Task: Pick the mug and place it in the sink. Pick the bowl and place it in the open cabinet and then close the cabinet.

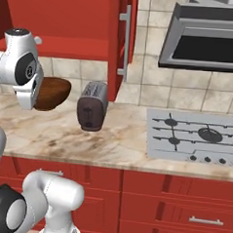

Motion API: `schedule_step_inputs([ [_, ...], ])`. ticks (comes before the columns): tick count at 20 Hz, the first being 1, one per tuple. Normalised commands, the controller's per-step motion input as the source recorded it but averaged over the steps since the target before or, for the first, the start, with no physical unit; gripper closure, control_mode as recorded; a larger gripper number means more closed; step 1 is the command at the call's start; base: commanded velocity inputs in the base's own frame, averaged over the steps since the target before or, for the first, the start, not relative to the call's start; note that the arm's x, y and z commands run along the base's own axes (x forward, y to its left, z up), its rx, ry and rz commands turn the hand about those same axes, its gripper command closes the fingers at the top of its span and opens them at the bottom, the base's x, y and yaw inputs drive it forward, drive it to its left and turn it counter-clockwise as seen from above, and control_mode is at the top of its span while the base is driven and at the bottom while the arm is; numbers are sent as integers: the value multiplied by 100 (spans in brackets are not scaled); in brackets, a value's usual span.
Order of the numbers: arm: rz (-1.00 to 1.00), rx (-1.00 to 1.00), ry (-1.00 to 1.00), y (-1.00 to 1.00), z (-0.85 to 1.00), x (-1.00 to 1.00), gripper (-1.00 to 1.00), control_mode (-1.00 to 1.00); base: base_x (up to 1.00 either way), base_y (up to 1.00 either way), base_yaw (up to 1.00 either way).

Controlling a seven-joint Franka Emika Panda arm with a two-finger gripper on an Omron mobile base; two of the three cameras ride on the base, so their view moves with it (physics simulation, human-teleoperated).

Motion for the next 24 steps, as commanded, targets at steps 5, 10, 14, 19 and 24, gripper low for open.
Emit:
schedule_step_inputs([
  [5,0,0,0,0,0,0,100,100,0,0,8],
  [10,0,0,0,0,0,0,100,100,0,-9,12],
  [14,0,0,0,0,0,0,100,100,1,0,13],
  [19,0,0,0,0,0,0,100,100,0,0,7],
  [24,0,0,-10,-1,24,-14,100,-100,0,0,0],
])
